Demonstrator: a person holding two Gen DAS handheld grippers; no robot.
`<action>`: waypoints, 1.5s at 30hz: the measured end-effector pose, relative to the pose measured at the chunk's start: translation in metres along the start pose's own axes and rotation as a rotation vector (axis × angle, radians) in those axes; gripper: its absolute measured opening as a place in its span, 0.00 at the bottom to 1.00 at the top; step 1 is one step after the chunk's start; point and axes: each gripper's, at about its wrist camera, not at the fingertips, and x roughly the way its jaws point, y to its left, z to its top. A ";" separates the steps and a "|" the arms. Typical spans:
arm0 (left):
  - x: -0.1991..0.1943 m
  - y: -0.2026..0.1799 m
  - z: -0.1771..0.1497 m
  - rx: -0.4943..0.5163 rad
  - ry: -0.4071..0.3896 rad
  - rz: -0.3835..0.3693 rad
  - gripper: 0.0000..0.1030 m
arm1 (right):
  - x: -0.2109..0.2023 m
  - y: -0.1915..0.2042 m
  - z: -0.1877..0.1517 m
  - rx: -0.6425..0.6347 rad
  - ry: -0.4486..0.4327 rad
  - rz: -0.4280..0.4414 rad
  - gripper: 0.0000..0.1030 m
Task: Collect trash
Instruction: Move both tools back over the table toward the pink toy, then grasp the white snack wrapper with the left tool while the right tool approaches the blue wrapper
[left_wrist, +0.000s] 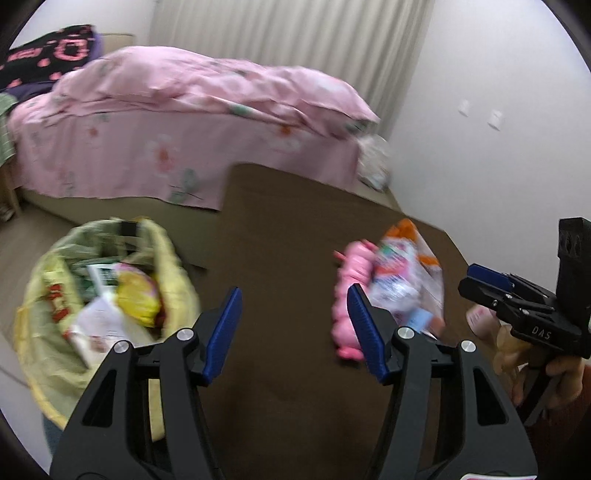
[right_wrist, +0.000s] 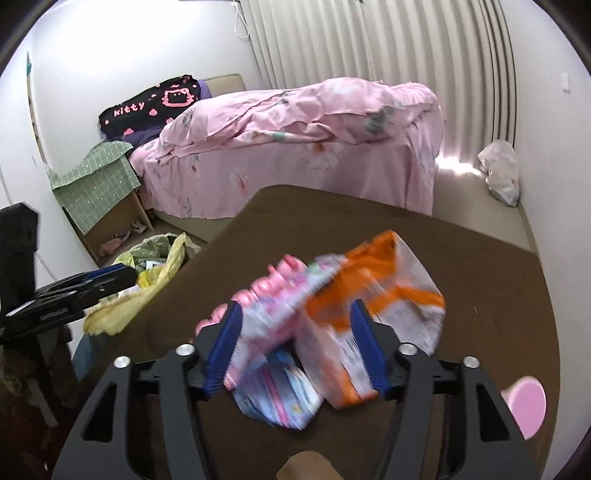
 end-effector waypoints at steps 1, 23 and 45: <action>0.005 -0.008 0.000 0.015 0.014 -0.028 0.55 | -0.002 -0.004 -0.007 -0.008 0.015 -0.010 0.58; 0.072 -0.079 -0.010 0.180 0.169 -0.064 0.18 | -0.024 -0.025 -0.079 0.025 0.044 -0.128 0.58; -0.008 0.002 -0.051 0.002 0.175 0.033 0.41 | 0.032 0.053 -0.064 -0.212 0.134 -0.204 0.58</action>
